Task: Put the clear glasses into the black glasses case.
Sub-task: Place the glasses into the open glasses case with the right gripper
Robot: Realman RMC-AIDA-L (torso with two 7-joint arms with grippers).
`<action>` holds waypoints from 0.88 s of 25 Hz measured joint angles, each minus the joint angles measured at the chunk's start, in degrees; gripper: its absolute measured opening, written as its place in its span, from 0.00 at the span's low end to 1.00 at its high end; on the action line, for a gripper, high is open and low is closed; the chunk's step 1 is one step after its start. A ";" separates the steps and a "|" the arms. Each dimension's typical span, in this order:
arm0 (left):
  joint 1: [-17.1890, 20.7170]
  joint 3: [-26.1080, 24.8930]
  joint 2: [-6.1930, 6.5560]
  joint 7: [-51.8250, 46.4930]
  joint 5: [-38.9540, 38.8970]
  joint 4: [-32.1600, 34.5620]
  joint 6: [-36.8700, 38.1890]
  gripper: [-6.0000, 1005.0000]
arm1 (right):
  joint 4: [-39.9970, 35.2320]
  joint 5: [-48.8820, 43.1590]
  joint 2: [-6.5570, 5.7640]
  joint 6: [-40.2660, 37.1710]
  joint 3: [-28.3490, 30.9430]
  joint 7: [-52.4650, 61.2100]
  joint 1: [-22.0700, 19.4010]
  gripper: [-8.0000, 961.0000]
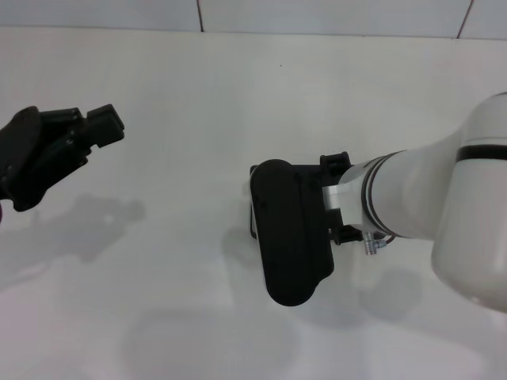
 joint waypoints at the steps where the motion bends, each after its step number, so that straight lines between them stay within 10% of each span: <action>1: 0.05 -0.09 -0.03 0.00 0.00 0.00 0.00 0.08 | 0.16 0.00 0.00 0.23 -0.06 -0.02 0.00 0.14; 22: 0.95 -0.20 -0.33 0.11 0.01 -0.09 0.00 0.08 | 2.96 -0.22 0.00 3.95 -0.79 0.19 -0.05 0.14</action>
